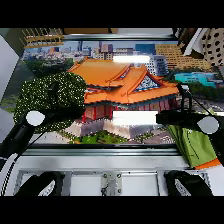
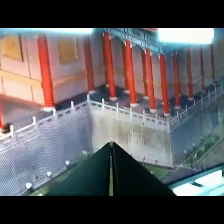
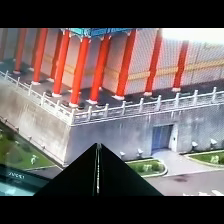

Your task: Fold the clothes and pants, and hang the long-sleeved shirts on hangers.

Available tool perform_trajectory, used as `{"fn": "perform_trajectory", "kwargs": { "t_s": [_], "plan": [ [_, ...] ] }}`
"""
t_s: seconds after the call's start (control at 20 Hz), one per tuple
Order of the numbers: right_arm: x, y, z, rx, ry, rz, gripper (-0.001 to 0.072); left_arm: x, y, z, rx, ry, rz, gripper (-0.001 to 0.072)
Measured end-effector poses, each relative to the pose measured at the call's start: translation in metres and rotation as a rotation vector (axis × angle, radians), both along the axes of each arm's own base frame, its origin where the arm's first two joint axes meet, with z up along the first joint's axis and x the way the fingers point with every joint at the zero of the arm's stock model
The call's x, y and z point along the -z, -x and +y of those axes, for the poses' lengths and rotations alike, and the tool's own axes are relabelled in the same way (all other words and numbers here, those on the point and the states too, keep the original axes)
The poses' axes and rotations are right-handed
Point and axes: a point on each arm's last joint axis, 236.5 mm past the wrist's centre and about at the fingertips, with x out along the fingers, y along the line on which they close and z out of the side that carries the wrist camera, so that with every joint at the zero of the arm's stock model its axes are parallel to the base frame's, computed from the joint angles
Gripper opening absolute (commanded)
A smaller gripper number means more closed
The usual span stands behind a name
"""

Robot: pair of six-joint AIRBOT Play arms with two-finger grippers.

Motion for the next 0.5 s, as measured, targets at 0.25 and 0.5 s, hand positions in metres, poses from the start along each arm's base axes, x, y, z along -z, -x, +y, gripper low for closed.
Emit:
{"fn": "perform_trajectory", "kwargs": {
  "t_s": [0.25,0.5],
  "plan": [
    [0.0,0.0,0.0,0.0,0.0,0.0,0.0014,-0.013,-0.029,0.018,-0.065,-0.022,-0.125,0.0564],
    [0.0,0.0,0.0,0.0,0.0,0.0,0.0013,-0.006,-0.064,0.056,-0.108,-0.143,-0.191,0.0673]
  ]
}}
